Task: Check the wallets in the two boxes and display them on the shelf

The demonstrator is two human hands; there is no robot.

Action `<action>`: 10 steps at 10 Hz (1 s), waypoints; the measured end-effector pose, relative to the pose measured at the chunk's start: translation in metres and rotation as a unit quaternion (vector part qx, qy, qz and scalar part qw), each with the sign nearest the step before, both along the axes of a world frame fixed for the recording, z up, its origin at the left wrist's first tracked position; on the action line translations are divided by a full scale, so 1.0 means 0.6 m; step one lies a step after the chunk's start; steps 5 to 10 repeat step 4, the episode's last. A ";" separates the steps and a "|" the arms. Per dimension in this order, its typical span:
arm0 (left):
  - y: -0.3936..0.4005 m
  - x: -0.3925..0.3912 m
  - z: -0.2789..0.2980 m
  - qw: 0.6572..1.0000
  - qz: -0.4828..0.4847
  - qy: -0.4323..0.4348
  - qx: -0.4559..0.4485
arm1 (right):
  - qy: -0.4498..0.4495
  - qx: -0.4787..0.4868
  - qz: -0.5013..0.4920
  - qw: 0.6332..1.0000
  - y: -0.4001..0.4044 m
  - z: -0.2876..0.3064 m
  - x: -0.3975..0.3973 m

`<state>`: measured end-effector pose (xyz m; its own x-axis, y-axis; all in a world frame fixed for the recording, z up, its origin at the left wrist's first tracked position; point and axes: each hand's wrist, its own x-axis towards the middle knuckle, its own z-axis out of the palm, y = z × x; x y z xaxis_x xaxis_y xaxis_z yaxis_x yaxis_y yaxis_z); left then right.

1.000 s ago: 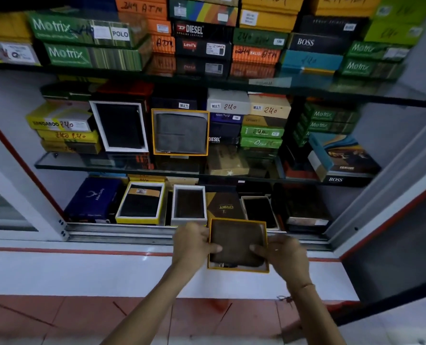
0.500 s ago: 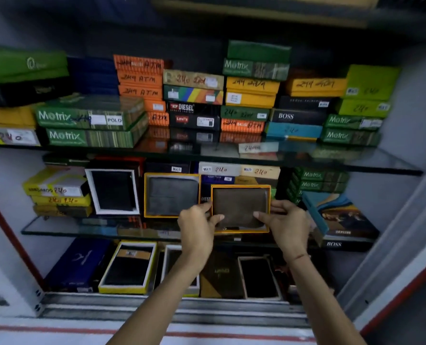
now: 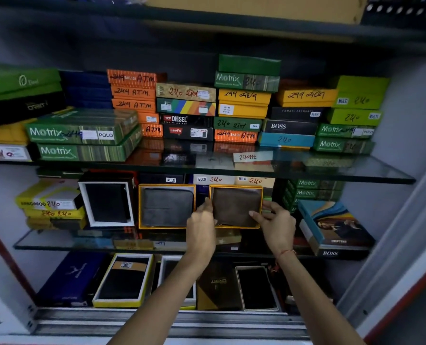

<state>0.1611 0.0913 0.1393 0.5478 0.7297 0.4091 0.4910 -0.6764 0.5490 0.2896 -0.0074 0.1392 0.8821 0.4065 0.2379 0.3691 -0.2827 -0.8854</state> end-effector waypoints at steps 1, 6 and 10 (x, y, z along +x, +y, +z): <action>-0.006 -0.011 0.001 1.000 -0.004 0.009 0.012 | -0.053 -0.026 -0.015 0.998 -0.010 -0.001 -0.018; -0.040 -0.082 0.026 0.994 -0.052 -0.071 0.070 | -0.227 -0.009 -0.049 0.973 -0.043 0.014 -0.106; -0.040 -0.082 0.026 0.994 -0.052 -0.071 0.070 | -0.227 -0.009 -0.049 0.973 -0.043 0.014 -0.106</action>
